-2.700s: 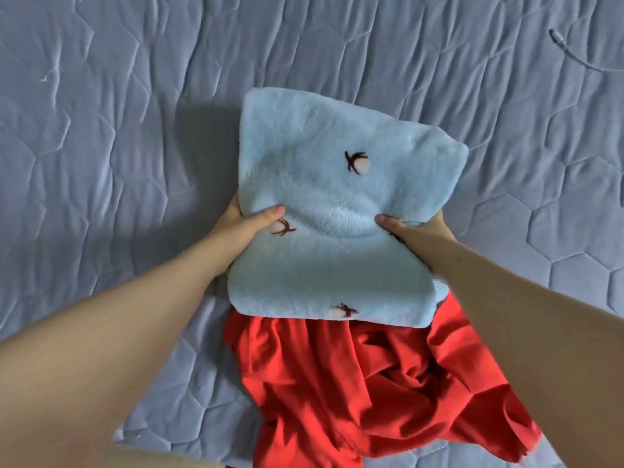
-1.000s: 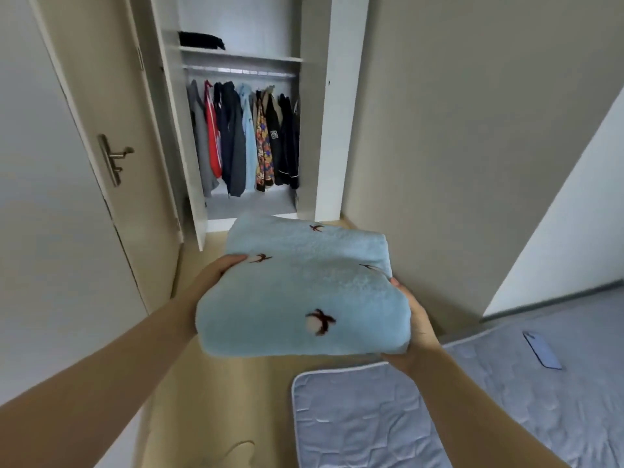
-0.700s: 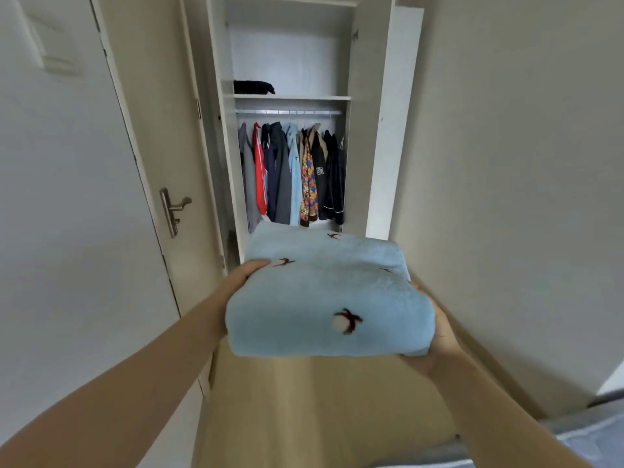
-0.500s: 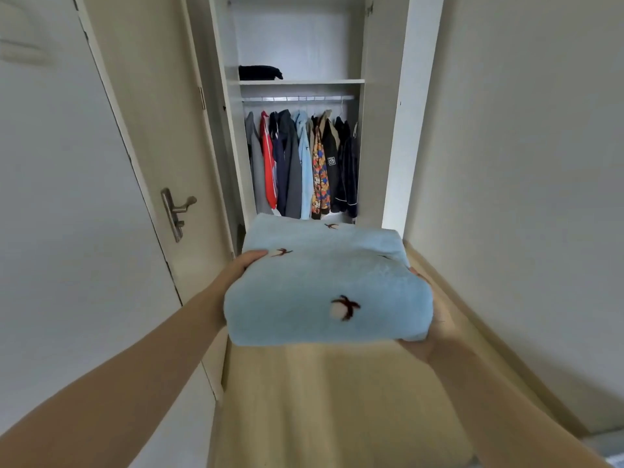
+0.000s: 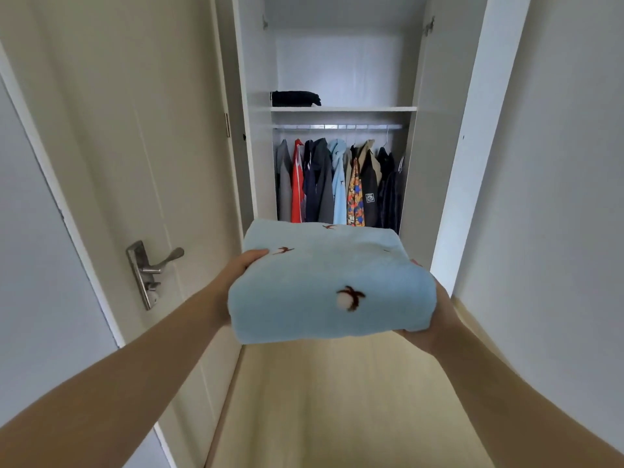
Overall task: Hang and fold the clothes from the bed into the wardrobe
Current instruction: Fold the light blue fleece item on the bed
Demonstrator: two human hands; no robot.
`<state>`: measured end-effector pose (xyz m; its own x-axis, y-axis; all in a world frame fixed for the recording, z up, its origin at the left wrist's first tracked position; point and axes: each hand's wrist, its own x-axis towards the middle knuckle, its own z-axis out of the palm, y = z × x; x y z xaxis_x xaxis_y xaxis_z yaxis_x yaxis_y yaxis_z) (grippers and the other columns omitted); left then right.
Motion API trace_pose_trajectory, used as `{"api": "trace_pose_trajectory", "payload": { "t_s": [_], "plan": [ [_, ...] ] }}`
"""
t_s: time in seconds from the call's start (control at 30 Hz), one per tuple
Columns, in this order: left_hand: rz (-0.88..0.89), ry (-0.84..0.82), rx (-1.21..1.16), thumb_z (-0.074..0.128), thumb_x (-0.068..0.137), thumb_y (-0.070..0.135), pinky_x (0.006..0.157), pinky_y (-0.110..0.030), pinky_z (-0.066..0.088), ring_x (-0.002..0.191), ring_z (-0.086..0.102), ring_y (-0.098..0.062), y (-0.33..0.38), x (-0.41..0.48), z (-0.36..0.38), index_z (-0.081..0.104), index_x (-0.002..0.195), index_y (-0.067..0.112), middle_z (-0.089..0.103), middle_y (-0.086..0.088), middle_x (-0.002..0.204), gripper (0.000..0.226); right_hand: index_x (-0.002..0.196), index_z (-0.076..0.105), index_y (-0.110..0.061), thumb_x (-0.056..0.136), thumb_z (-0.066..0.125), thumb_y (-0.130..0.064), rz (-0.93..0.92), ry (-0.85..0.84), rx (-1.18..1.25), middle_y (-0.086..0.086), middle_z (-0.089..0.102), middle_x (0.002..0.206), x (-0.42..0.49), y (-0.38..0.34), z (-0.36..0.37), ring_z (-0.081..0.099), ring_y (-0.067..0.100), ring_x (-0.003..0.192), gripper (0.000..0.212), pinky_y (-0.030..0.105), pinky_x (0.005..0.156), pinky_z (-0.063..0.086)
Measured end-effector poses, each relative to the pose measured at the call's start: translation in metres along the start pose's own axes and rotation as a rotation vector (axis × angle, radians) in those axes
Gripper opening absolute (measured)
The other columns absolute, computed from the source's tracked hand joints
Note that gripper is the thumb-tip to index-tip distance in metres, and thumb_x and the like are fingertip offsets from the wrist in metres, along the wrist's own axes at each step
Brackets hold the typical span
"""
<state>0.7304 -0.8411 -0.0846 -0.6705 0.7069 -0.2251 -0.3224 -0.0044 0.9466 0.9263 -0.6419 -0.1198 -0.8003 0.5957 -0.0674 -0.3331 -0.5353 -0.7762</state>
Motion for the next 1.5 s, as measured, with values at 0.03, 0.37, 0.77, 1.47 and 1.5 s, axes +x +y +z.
{"api": "trace_pose_trajectory", "payload": {
  "t_s": [0.03, 0.37, 0.77, 1.47, 1.5],
  "plan": [
    [0.004, 0.003, 0.012, 0.059, 0.077, 0.035, 0.051, -0.027, 0.054, 0.063, 0.070, -0.020, 0.009, 0.020, 0.004, 0.078, 0.069, 0.021, 0.073, -0.003, 0.074, 0.024, 0.066, 0.076, -0.027, 0.096, 0.043, -0.026, 0.003, -0.009, -0.016, 0.001, 0.073, 0.073, 0.016, -0.011, 0.001, 0.069, 0.021, 0.058, 0.045, 0.028, 0.046, 0.052],
    [0.027, -0.054, -0.030, 0.062, 0.077, 0.036, 0.051, -0.032, 0.054, 0.068, 0.071, -0.025, 0.068, 0.195, 0.017, 0.078, 0.075, 0.018, 0.074, -0.008, 0.082, 0.024, 0.067, 0.074, -0.019, 0.095, 0.036, -0.011, -0.044, 0.008, -0.089, 0.002, 0.069, 0.061, 0.179, -0.061, 0.003, 0.065, 0.019, 0.049, 0.048, 0.026, 0.039, 0.048],
    [0.167, -0.164, 0.006, 0.065, 0.062, 0.043, 0.053, -0.030, 0.054, 0.060, 0.069, -0.022, 0.201, 0.441, 0.011, 0.077, 0.062, 0.022, 0.072, -0.005, 0.070, 0.024, 0.089, 0.060, -0.012, 0.098, 0.032, -0.002, -0.161, 0.017, -0.024, -0.001, 0.068, 0.056, 0.433, -0.124, 0.047, 0.064, 0.013, 0.044, 0.031, 0.021, 0.037, 0.049],
    [0.618, -0.164, 0.019, 0.046, 0.091, 0.030, 0.041, -0.021, 0.049, 0.049, 0.066, -0.013, 0.435, 0.850, 0.128, 0.072, 0.050, 0.028, 0.069, 0.005, 0.057, 0.049, 0.077, 0.069, -0.017, 0.095, 0.032, -0.020, -0.431, -0.025, -0.090, 0.003, 0.067, 0.065, 0.870, -0.348, 0.065, 0.062, 0.023, 0.055, 0.041, 0.029, 0.049, 0.053],
    [0.641, -0.177, 0.037, 0.045, 0.092, 0.030, 0.040, -0.022, 0.049, 0.049, 0.066, -0.013, 0.448, 0.866, 0.134, 0.073, 0.051, 0.028, 0.068, 0.005, 0.056, 0.050, 0.070, 0.072, -0.019, 0.094, 0.034, -0.024, -0.431, -0.045, -0.082, 0.001, 0.069, 0.066, 0.888, -0.362, 0.069, 0.064, 0.022, 0.054, 0.045, 0.030, 0.050, 0.054]
  ]
}}
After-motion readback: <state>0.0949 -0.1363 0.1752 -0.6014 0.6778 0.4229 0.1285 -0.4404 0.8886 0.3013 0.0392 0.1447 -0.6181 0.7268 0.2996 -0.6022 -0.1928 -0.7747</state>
